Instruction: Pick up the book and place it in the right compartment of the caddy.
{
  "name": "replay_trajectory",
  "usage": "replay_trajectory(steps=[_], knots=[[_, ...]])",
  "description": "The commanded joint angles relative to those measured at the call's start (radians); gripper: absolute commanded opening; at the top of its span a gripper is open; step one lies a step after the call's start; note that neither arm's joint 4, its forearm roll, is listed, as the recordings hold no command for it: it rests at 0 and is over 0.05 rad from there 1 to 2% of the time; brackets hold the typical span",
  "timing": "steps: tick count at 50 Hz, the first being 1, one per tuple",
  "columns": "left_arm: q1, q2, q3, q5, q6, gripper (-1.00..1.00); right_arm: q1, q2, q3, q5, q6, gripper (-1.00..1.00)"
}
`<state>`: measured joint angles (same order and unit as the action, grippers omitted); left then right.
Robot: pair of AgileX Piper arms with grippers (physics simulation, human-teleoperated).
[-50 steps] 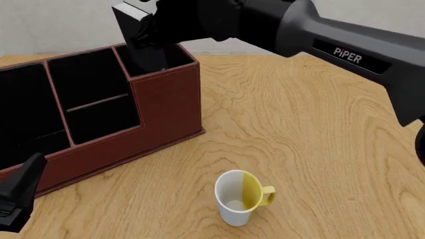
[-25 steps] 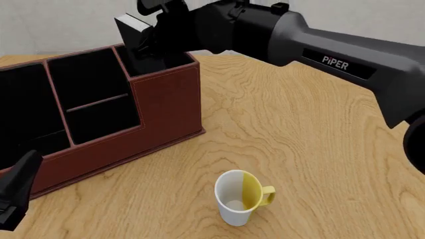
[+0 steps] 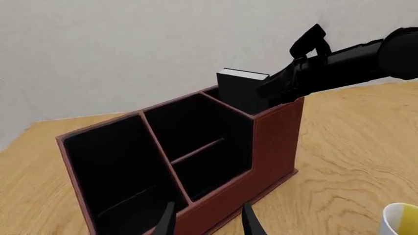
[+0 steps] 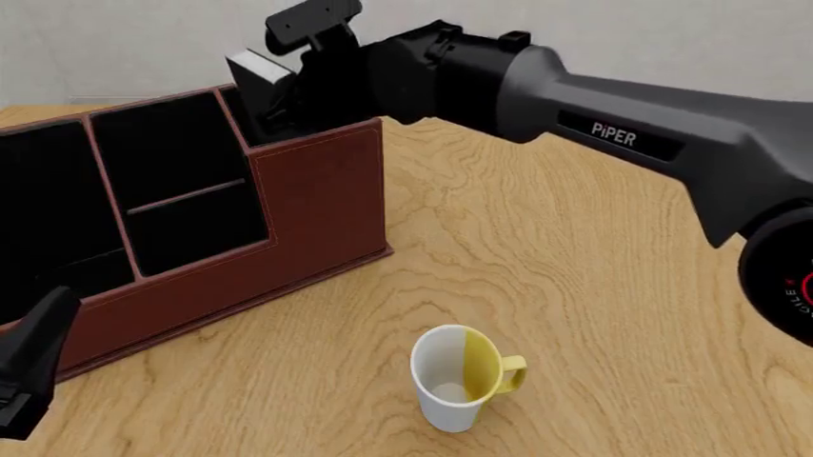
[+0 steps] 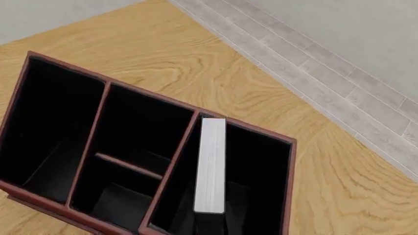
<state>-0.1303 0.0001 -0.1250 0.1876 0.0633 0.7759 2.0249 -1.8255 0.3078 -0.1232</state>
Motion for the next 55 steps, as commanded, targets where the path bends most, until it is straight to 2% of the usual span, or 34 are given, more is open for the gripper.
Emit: replay_trajectory(steps=[1, 35, 36, 55], knots=[[0.001, 0.000, -0.002, 0.002, -0.001, 1.00, -0.004, 0.005, -0.012, -0.010, 0.023, -1.00], [0.003, 0.000, 0.011, -0.011, 0.001, 1.00, -0.009, 0.013, -0.014, -0.012, 0.025, -1.00], [0.004, 0.000, 0.012, -0.012, 0.001, 1.00, -0.007, 0.013, -0.013, -0.011, 0.023, 1.00], [0.004, 0.000, 0.001, -0.002, 0.000, 1.00, -0.001, 0.008, -0.017, -0.005, 0.022, 1.00]])
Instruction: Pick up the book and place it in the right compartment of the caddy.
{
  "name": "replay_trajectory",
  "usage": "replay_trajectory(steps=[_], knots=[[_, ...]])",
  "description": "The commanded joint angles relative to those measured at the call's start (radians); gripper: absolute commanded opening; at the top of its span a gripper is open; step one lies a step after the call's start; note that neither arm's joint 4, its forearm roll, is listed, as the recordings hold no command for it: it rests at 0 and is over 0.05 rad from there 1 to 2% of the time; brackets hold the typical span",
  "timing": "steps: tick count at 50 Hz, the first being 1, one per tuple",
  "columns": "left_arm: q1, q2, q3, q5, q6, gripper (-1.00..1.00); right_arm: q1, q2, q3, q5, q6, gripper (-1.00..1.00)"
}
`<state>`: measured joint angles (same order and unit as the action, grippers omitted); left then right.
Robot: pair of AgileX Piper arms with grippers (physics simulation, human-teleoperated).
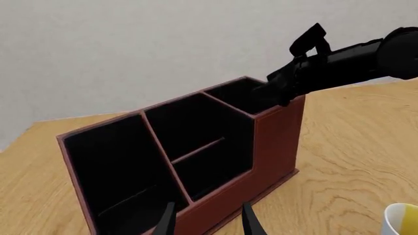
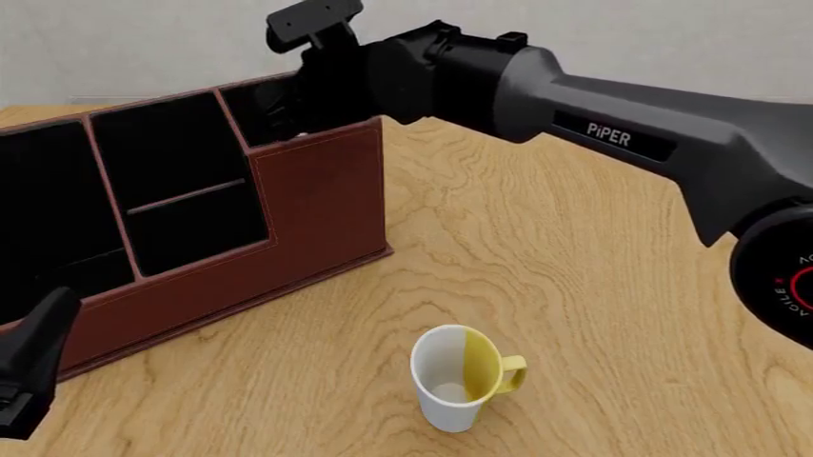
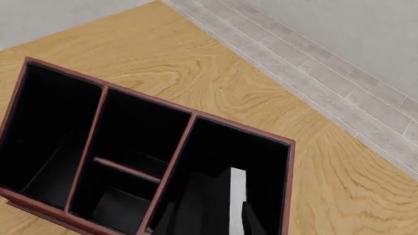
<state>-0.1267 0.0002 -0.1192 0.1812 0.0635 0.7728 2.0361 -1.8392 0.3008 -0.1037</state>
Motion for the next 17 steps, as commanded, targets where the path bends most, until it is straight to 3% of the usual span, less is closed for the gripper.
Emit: replay_trajectory(steps=[1, 17], knots=[[0.000, 0.000, -0.003, 0.003, 0.000, 1.00, 0.002, -0.003, -0.003, 0.002, 0.002, 1.00], [-0.002, 0.000, -0.030, 0.027, -0.001, 1.00, 0.002, -0.034, -0.019, 0.024, -0.001, 1.00]])
